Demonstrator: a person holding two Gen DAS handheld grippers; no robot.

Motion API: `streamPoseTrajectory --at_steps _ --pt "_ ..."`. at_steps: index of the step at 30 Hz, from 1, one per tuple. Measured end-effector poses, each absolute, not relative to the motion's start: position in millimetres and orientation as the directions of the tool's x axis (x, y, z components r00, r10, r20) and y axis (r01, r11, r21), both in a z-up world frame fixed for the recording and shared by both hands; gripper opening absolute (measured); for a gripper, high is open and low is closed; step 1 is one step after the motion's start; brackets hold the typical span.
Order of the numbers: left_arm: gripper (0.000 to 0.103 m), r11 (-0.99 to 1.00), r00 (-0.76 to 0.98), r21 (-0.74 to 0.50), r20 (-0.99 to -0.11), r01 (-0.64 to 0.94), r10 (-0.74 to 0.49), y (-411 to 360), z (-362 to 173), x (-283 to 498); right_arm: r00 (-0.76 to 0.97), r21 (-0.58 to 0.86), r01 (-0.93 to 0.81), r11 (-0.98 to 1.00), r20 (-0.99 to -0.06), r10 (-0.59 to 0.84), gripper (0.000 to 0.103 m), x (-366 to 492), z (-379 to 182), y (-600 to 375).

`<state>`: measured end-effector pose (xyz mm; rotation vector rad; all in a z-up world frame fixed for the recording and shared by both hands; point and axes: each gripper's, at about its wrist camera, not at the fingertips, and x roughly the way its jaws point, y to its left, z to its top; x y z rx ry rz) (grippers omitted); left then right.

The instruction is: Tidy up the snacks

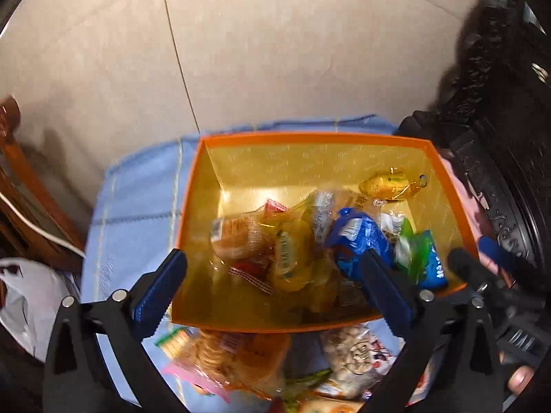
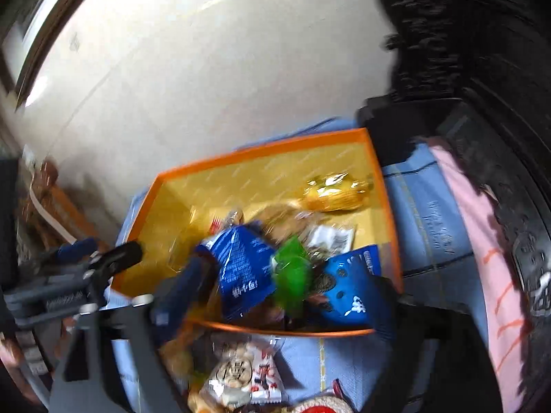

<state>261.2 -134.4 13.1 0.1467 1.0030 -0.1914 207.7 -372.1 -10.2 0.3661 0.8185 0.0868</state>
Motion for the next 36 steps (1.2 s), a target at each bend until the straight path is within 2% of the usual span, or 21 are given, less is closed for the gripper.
streamPoseTrajectory --at_steps 3,10,12,15,17,29,30,31,33,34,36 --pt "0.099 0.97 0.515 0.04 -0.852 0.24 -0.092 -121.0 14.2 250.0 0.663 0.387 0.092 0.918 -0.712 0.233 0.096 193.2 -19.2 -379.0" --pt "0.099 0.966 0.478 -0.031 -0.865 0.259 -0.155 -79.1 10.2 192.5 0.606 0.413 0.232 0.881 -0.77 0.201 0.097 140.1 -41.0 -394.2" --pt "0.099 0.959 0.444 -0.058 -0.878 0.277 -0.181 -70.1 -2.3 165.5 0.601 0.405 0.214 0.889 -0.772 0.207 0.099 121.8 -48.5 -395.2" --pt "0.099 0.931 0.377 -0.071 -0.901 0.358 -0.214 -69.9 -27.5 125.2 0.544 0.353 0.13 0.926 -0.807 0.232 0.099 101.4 -58.4 -383.5" --pt "0.099 0.899 0.342 -0.045 -0.916 0.435 -0.211 -75.5 -48.8 96.2 0.516 0.376 0.082 0.923 -0.808 0.284 0.099 85.5 -63.5 -376.8" --pt "0.098 0.751 0.202 -0.025 -0.957 0.659 -0.208 -123.3 -117.3 34.6 0.484 0.408 0.145 0.902 -0.824 0.294 0.099 32.5 -71.3 -378.5" --pt "0.092 0.749 0.182 -0.03 -0.963 0.662 -0.2 -126.3 -125.5 34.4 0.482 0.406 0.156 0.9 -0.827 0.29 0.099 29.3 -72.3 -380.3" --pt "0.078 0.754 0.184 -0.01 -0.968 0.657 -0.173 -128.4 -132.6 33.4 0.479 0.403 0.165 0.9 -0.831 0.284 0.099 26.5 -73.2 -381.6" --pt "0.059 0.739 0.261 0.108 -0.961 0.664 -0.094 -132.6 -139.0 26.2 0.472 0.373 0.172 0.912 -0.843 0.256 0.099 20.4 -75.5 -383.0" --pt "0.047 0.736 0.262 0.111 -0.96 0.668 -0.093 -131.7 -137.7 24.5 0.472 0.351 0.165 0.922 -0.849 0.238 0.099 18.1 -76.0 -382.0" --pt "0.035 0.765 0.224 0.046 -0.966 0.643 -0.131 -124.5 -131.2 25.6 0.461 0.32 0.145 0.936 -0.859 0.222 0.099 16.1 -78.3 -378.0"
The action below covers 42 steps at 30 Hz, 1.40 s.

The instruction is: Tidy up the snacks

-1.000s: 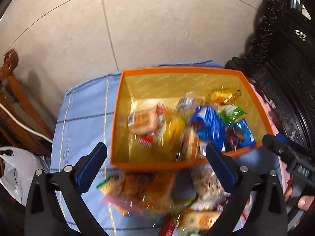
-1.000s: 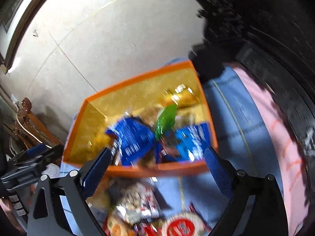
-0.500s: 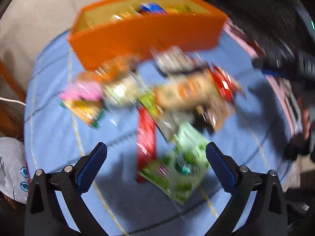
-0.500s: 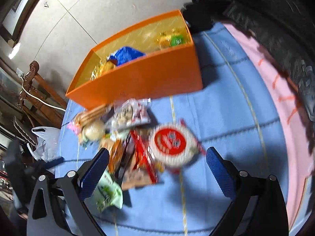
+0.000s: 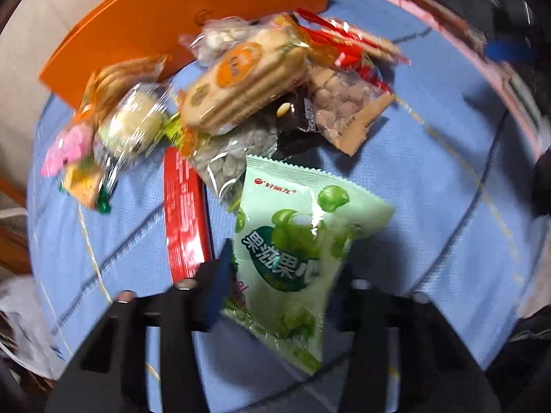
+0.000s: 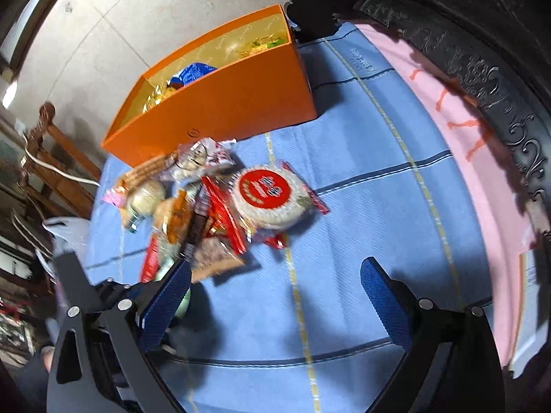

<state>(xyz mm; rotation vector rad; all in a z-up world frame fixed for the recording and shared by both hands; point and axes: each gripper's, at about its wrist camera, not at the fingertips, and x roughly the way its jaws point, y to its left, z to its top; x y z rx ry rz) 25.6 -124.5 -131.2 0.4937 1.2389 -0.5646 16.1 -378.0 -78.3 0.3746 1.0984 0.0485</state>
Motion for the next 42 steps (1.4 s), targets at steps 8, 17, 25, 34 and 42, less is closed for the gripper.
streamPoseTrajectory --at_steps 8,17,25,34,42 --pt "0.031 0.876 0.198 -0.15 -0.944 0.458 -0.265 -62.3 -86.6 35.9 0.433 0.252 0.071 0.965 -0.879 0.198 0.099 39.5 -87.8 -350.2" --pt "0.032 0.917 0.211 -0.175 -0.942 0.358 -0.262 -34.7 -75.8 40.1 0.45 0.388 0.167 0.906 -0.848 0.28 0.099 103.7 -78.3 -345.0" --pt "0.033 0.939 0.209 -0.192 -0.944 0.286 -0.257 -24.3 -77.9 52.4 0.443 0.19 0.039 0.981 -0.884 0.153 0.099 172.9 -97.2 -279.8" --pt "0.033 0.956 0.198 -0.195 -0.951 0.217 -0.239 -7.9 -84.8 64.5 0.419 0.209 -0.041 0.977 -0.884 0.207 0.053 186.3 -109.9 -268.3" --pt "0.033 0.944 0.268 -0.199 -0.925 0.264 -0.27 -15.8 -55.4 77.1 0.52 0.373 -0.052 0.926 -0.782 0.344 0.05 139.4 -41.9 -323.6"
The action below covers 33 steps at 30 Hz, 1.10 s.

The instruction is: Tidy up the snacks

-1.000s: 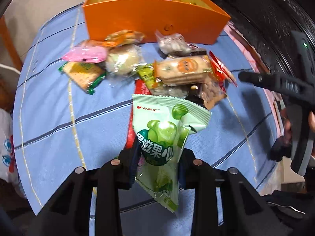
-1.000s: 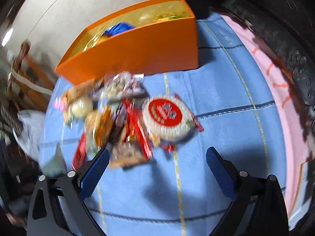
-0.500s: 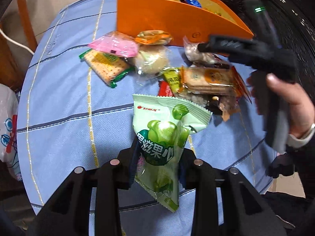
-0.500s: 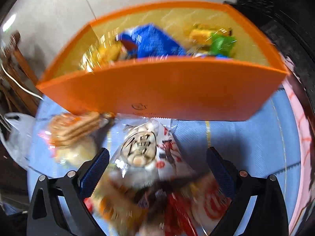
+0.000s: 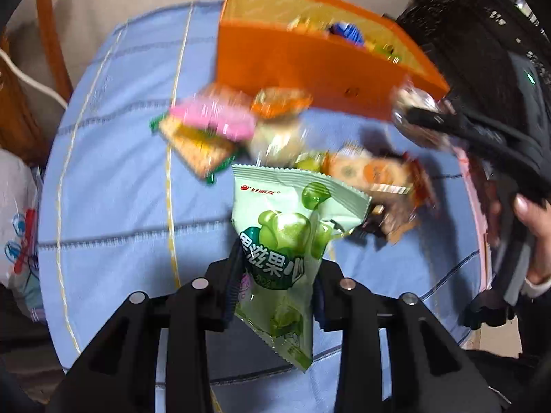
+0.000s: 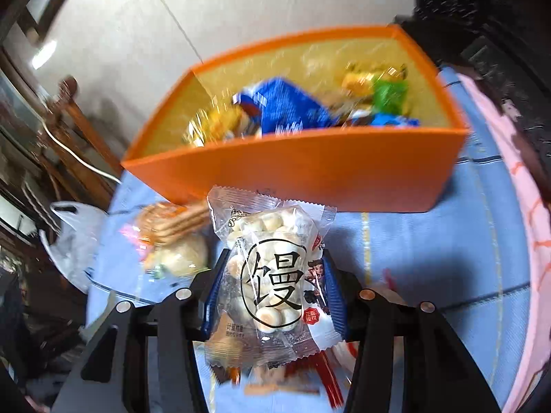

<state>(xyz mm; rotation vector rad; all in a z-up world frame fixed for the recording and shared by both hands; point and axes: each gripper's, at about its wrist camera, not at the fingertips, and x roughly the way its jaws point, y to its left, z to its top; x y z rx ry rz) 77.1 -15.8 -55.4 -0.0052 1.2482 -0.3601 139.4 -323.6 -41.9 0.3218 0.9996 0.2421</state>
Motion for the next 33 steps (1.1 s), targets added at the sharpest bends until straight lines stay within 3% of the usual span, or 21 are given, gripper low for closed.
streamPoseTrajectory --at_steps 11,17,18,19,20,21,24,33 --pt "0.034 0.903 0.453 -0.207 -0.809 0.377 -0.375 -62.2 49.1 178.2 0.708 0.42 -0.045 0.906 -0.627 0.326 0.051 161.4 39.4 -366.3" --pt "0.034 0.908 0.455 -0.202 -0.812 0.368 -0.365 -97.4 50.7 245.5 0.718 0.431 -0.018 0.902 -0.622 0.312 0.051 203.3 40.0 -374.0" --pt "0.037 0.917 0.447 -0.204 -0.823 0.343 -0.351 -102.4 44.8 258.4 0.727 0.434 0.0 0.901 -0.619 0.298 0.053 211.1 38.6 -376.6" --pt "0.052 0.918 0.438 -0.211 -0.828 0.335 -0.35 -107.8 38.1 270.0 0.736 0.436 0.014 0.9 -0.614 0.286 0.055 215.3 37.9 -378.2" --pt "0.069 0.923 0.435 -0.204 -0.835 0.326 -0.338 -109.5 32.0 276.4 0.744 0.435 0.042 0.9 -0.615 0.262 0.062 223.2 35.6 -381.0" --pt "0.099 0.938 0.441 -0.173 -0.846 0.301 -0.298 -112.0 25.4 282.7 0.742 0.429 0.064 0.901 -0.624 0.245 0.077 227.3 34.4 -381.7" --pt "0.098 0.958 0.468 -0.08 -0.859 0.277 -0.207 -114.3 14.7 284.6 0.765 0.417 0.092 0.904 -0.611 0.204 0.09 223.2 34.5 -386.6" --pt "0.098 0.953 0.473 -0.073 -0.856 0.294 -0.211 -91.5 16.7 254.7 0.719 0.441 0.163 0.882 -0.665 0.2 0.094 181.5 4.3 -397.2"
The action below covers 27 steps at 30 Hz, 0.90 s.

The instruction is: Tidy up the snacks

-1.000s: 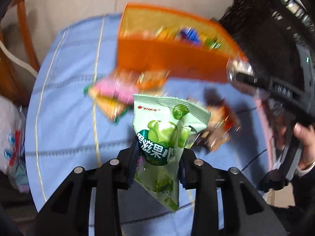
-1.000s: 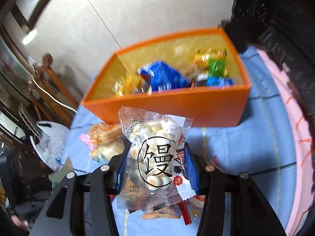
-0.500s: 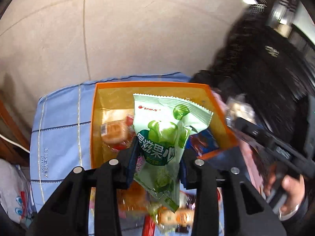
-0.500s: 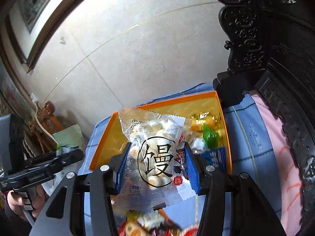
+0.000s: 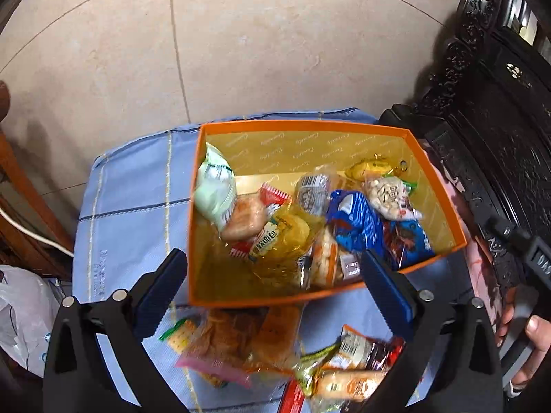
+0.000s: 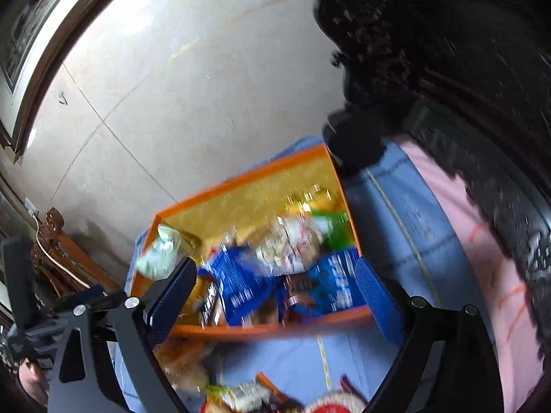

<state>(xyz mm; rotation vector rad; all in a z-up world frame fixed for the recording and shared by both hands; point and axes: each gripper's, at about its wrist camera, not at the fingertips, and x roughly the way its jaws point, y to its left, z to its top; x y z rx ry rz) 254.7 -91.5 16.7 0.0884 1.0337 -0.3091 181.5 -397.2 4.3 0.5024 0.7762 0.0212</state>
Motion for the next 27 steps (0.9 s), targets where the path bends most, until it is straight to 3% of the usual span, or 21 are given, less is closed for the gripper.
streamPoseTrajectory --at_steps 10,18,20,21,22,27 --pt "0.098 0.952 0.442 -0.06 -0.876 0.299 -0.194 -63.1 -2.4 188.4 0.668 0.402 0.18 0.898 -0.72 0.189 0.095 128.6 -7.7 -399.9" --pt "0.098 0.892 0.326 0.011 -0.933 0.451 -0.154 -61.3 -78.1 90.6 0.577 0.399 0.213 0.892 -0.788 0.215 0.098 78.6 -43.8 -394.4" --pt "0.084 0.888 0.29 0.015 -0.948 0.459 -0.134 -62.7 -100.4 81.5 0.554 0.397 0.223 0.89 -0.803 0.219 0.098 69.7 -50.2 -391.0" --pt "0.06 0.892 0.256 0.005 -0.959 0.452 -0.124 -62.9 -112.0 80.6 0.55 0.394 0.221 0.892 -0.806 0.219 0.098 66.6 -50.7 -389.0" --pt "0.053 0.895 0.219 -0.019 -0.967 0.445 -0.13 -62.8 -119.7 82.1 0.549 0.39 0.217 0.895 -0.807 0.219 0.098 64.0 -50.3 -386.6" --pt "0.054 0.907 0.192 -0.025 -0.975 0.42 -0.116 -68.2 -141.3 87.4 0.554 0.373 0.181 0.91 -0.803 0.219 0.098 49.0 -47.6 -377.5"
